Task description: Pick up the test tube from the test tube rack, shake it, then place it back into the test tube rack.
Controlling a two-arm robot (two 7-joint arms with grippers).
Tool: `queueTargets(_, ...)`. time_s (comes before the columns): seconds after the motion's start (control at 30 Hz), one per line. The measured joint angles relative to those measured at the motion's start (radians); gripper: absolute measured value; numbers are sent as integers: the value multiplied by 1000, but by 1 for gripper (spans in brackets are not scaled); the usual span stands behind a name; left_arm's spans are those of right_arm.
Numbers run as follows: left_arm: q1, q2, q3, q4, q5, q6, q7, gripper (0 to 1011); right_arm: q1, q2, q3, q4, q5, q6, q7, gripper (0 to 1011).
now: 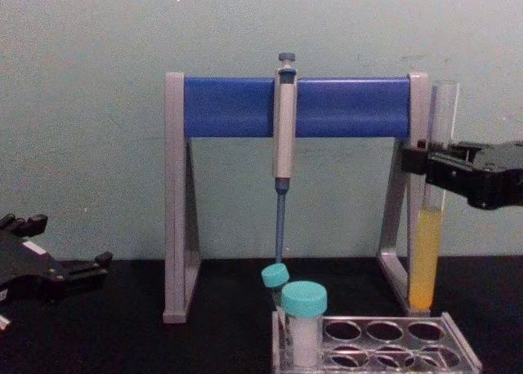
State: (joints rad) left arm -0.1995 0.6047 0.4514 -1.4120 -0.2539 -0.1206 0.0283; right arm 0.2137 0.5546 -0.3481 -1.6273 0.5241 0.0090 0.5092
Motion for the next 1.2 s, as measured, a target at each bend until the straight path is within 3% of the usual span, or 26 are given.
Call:
queueTargets(0.23,0,0,0,0,0,0,0,1010,0,-8,-32,-8,22,2,39,232)
queueTargets(0.5,0,0,0,0,0,0,0,1009,82,-62,-78,81,22,-25,68,232)
queueTargets(0.53,0,0,0,0,0,0,0,1010,120,-85,-90,128,18,-38,73,232)
queueTargets(0.6,0,0,0,0,0,0,0,1010,145,-98,-95,160,12,-45,73,232)
queueTargets(0.83,0,0,0,0,0,0,0,1010,180,-110,-89,209,-4,-50,51,232)
queueTargets(1.2,0,0,0,0,0,0,0,1010,170,-100,-69,206,-8,-46,39,232)
